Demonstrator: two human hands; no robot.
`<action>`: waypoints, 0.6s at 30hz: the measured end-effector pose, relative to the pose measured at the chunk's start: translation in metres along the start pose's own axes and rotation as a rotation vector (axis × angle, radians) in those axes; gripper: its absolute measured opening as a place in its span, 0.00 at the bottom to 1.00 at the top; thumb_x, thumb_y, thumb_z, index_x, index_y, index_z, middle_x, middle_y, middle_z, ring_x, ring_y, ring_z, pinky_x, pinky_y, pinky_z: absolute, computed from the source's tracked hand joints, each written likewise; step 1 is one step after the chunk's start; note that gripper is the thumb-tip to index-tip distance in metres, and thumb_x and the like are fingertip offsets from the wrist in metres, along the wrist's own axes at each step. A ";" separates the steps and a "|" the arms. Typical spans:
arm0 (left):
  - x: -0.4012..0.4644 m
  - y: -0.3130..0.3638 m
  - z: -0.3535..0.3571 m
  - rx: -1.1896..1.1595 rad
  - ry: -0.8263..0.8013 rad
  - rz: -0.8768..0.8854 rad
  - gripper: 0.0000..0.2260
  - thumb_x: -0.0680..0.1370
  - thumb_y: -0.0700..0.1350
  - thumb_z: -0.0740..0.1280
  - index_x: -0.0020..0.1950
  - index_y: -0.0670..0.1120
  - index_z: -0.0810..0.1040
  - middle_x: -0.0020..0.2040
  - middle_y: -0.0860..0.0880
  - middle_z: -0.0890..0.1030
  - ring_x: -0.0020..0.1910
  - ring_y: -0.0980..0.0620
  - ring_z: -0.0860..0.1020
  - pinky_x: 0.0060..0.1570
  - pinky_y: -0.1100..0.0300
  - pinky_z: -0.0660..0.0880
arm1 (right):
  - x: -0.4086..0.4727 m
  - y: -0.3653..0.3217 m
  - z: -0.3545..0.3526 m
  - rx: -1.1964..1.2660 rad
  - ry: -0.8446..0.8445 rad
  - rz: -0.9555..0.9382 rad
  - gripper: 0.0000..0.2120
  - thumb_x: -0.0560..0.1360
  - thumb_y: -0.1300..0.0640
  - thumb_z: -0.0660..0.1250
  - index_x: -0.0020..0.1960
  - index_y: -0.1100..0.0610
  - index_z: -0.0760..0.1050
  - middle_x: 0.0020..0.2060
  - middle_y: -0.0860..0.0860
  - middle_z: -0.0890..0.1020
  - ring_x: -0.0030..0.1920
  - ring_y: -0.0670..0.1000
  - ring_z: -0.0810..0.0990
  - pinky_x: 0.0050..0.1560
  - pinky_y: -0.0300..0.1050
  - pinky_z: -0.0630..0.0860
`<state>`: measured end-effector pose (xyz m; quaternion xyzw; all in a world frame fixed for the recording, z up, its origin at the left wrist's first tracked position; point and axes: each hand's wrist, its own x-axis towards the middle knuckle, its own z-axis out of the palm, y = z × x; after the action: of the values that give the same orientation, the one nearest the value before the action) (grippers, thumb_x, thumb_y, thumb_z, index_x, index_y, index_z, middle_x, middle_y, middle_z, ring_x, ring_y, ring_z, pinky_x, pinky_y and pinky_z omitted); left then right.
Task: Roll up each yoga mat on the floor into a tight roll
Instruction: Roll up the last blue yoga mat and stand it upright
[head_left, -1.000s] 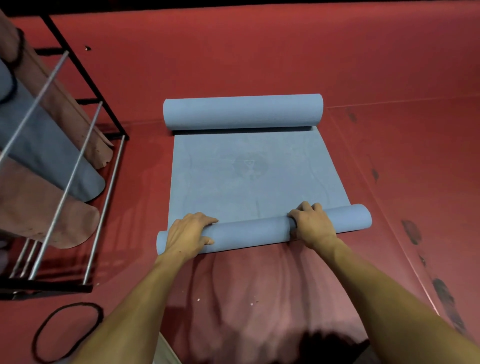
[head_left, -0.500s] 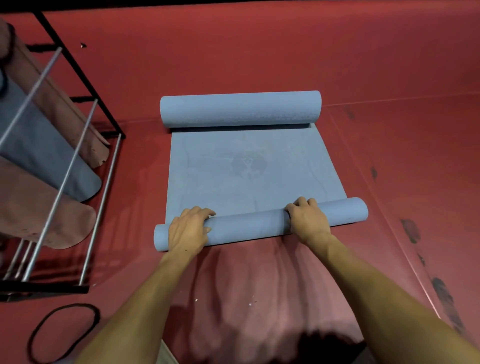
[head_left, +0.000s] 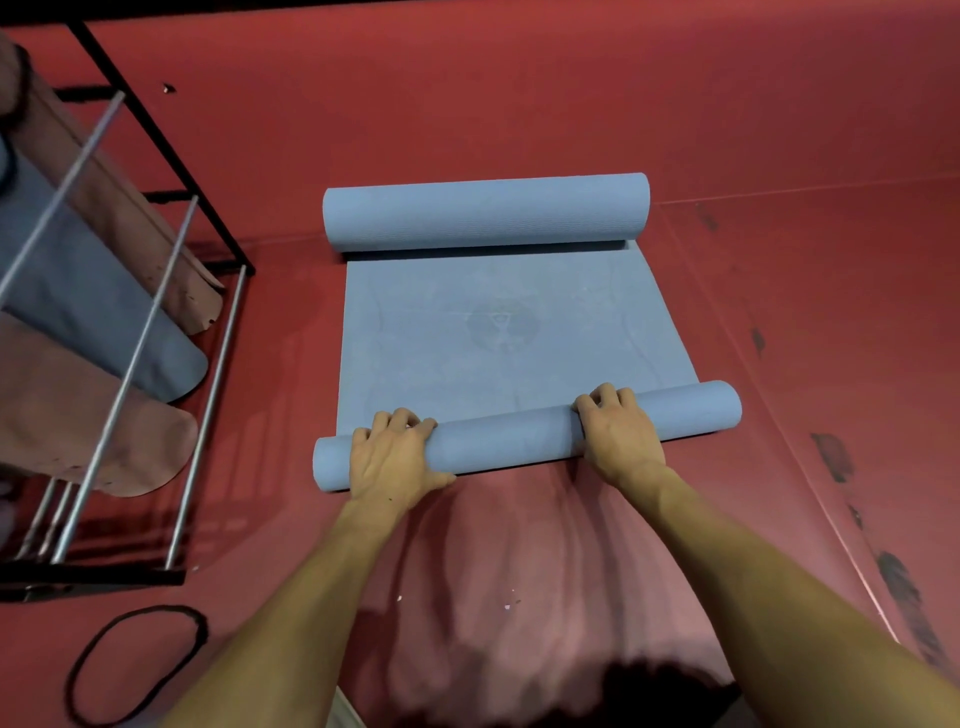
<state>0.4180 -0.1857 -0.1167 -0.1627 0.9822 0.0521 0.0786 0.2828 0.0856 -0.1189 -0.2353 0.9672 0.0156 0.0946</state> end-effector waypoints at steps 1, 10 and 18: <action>-0.001 0.001 0.003 0.011 0.010 0.002 0.30 0.67 0.68 0.75 0.66 0.59 0.78 0.63 0.56 0.76 0.62 0.49 0.73 0.57 0.52 0.68 | 0.001 0.000 -0.002 0.012 -0.016 -0.009 0.23 0.74 0.60 0.70 0.68 0.55 0.73 0.62 0.54 0.73 0.60 0.58 0.71 0.52 0.51 0.78; 0.007 -0.001 0.004 -0.061 0.070 0.008 0.24 0.74 0.59 0.75 0.68 0.56 0.76 0.59 0.56 0.83 0.61 0.51 0.76 0.58 0.53 0.64 | 0.003 0.005 0.002 0.079 -0.027 -0.002 0.33 0.69 0.44 0.73 0.71 0.53 0.70 0.67 0.52 0.73 0.70 0.59 0.67 0.73 0.54 0.64; 0.002 0.006 0.017 0.101 0.189 -0.015 0.34 0.69 0.66 0.67 0.71 0.51 0.77 0.58 0.51 0.81 0.59 0.46 0.77 0.72 0.33 0.58 | 0.012 0.005 0.005 0.097 0.028 -0.025 0.35 0.69 0.41 0.72 0.72 0.54 0.72 0.66 0.54 0.72 0.66 0.59 0.70 0.72 0.54 0.67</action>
<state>0.4170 -0.1788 -0.1332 -0.1702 0.9853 -0.0138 -0.0060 0.2710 0.0855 -0.1258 -0.2425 0.9651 -0.0359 0.0925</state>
